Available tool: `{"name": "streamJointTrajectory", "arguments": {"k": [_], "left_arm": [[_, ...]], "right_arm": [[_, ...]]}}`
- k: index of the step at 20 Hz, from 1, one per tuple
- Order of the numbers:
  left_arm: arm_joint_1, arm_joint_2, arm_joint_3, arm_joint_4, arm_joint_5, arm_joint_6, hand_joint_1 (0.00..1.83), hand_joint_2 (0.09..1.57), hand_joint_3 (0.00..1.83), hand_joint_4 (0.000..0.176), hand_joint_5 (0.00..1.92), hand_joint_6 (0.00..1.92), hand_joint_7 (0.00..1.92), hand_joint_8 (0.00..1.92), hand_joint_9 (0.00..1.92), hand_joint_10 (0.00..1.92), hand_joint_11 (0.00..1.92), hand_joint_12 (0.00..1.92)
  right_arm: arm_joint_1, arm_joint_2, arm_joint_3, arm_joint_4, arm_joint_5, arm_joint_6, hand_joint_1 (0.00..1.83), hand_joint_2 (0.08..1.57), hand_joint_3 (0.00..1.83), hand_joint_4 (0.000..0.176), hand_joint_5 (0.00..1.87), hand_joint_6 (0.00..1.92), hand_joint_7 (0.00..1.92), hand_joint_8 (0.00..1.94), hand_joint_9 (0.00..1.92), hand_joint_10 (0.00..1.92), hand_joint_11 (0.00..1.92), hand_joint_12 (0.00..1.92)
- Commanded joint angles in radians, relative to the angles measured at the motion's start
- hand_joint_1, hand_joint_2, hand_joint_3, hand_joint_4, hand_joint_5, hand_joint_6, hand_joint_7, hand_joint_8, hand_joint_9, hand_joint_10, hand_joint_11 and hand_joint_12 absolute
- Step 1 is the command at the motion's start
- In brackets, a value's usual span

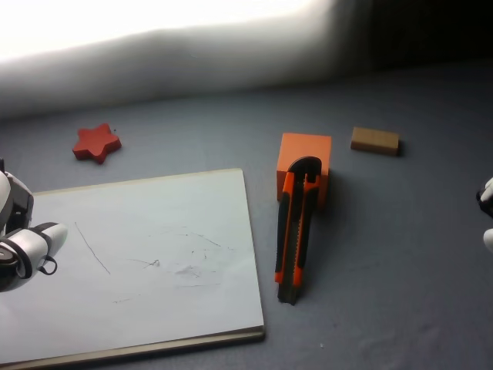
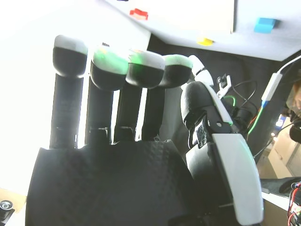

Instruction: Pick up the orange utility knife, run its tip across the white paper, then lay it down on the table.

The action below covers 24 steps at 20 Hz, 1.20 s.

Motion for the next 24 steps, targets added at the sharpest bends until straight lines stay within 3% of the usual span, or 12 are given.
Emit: {"name": "streamJointTrajectory", "arguments": {"k": [1, 3, 5, 8, 10, 12, 15, 17, 19, 24], "left_arm": [[-0.009, 0.005, 0.006, 0.057, -0.088, 0.003, 0.28, 1.17, 0.19, 0.033, 0.1, 0.07, 0.19, 0.08, 0.15, 0.23, 0.0, 0.85], [-0.013, 0.005, 0.009, 0.057, -0.088, 0.003, 0.26, 1.26, 0.01, 0.038, 0.1, 0.0, 0.2, 0.0, 0.2, 0.05, 0.0, 0.78], [-0.015, 0.005, 0.01, 0.058, -0.088, 0.003, 0.26, 1.26, 0.01, 0.03, 0.09, 0.0, 0.21, 0.0, 0.22, 0.04, 0.0, 0.8], [-0.017, 0.005, 0.01, 0.057, -0.088, 0.001, 0.28, 1.24, 0.0, 0.037, 0.09, 0.0, 0.19, 0.0, 0.19, 0.02, 0.0, 0.77], [-0.021, 0.005, 0.016, 0.057, -0.088, -0.011, 0.25, 1.26, 0.0, 0.029, 0.06, 0.0, 0.19, 0.0, 0.19, 0.01, 0.0, 0.73], [-0.041, 0.005, 0.021, 0.057, -0.071, 0.015, 0.23, 1.26, 0.0, 0.033, 0.03, 0.0, 0.11, 0.0, 0.12, 0.0, 0.0, 0.61], [-0.062, 0.003, 0.031, 0.026, -0.003, 0.043, 0.21, 1.25, 0.0, 0.028, 0.0, 0.0, 0.04, 0.01, 0.01, 0.01, 0.0, 0.23], [-0.062, 0.002, 0.033, 0.026, 0.006, 0.033, 0.24, 1.23, 0.0, 0.021, 0.0, 0.0, 0.0, 0.0, 0.0, 0.0, 0.0, 0.02], [-0.061, 0.001, 0.033, 0.026, 0.012, 0.022, 0.22, 1.21, 0.0, 0.0, 0.0, 0.0, 0.0, 0.0, 0.0, 0.0, 0.0, 0.0], [-0.062, -0.004, 0.045, 0.026, 0.026, -0.009, 0.02, 1.2, 0.0, 0.0, 0.0, 0.0, 0.0, 0.0, 0.0, 0.0, 0.0, 0.0]], "right_arm": [[0.002, 0.008, -0.002, 0.021, 0.095, -0.004, 0.28, 1.11, 0.34, 0.0, 0.0, 0.0, 0.0, 0.02, 0.0, 0.02, 0.0, 0.07], [-0.017, 0.008, -0.002, 0.021, 0.117, -0.016, 0.29, 1.23, 0.09, 0.0, 0.0, 0.0, 0.0, 0.0, 0.0, 0.0, 0.0, 0.0], [-0.032, 0.013, -0.004, 0.021, 0.112, -0.059, 0.29, 1.24, 0.08, 0.0, 0.0, 0.0, 0.0, 0.0, 0.0, 0.0, 0.0, 0.0], [-0.041, 0.017, -0.004, 0.022, 0.155, -0.1, 0.28, 1.25, 0.07, 0.0, 0.0, 0.0, 0.0, 0.0, 0.0, 0.0, 0.0, 0.0], [-0.022, 0.019, -0.003, -0.033, 0.091, -0.095, 0.26, 1.25, 0.06, 0.0, 0.0, 0.0, 0.0, 0.0, 0.0, 0.0, 0.0, 0.0], [0.0, -0.01, 0.009, -0.107, 0.099, -0.083, 0.28, 1.25, 0.06, 0.0, 0.0, 0.0, 0.0, 0.0, 0.0, 0.0, 0.0, 0.0], [0.035, -0.121, 0.079, -0.232, 0.115, -0.073, 0.32, 1.22, 0.04, 0.0, 0.0, 0.0, 0.0, 0.0, 0.0, 0.0, 0.0, 0.0], [0.1, -0.19, 0.137, -0.397, 0.084, -0.003, 0.38, 1.18, 0.01, 0.0, 0.0, 0.0, 0.0, 0.0, 0.0, 0.0, 0.0, 0.0], [0.193, -0.267, 0.201, -0.645, 0.012, 0.253, 0.46, 1.14, 0.0, 0.0, 0.0, 0.0, 0.0, 0.0, 0.0, 0.0, 0.0, 0.0], [0.299, -0.418, 0.331, -1.063, 0.011, 0.611, 0.79, 1.08, 0.0, 0.0, 0.0, 0.0, 0.0, 0.0, 0.0, 0.0, 0.0, 0.0]]}}
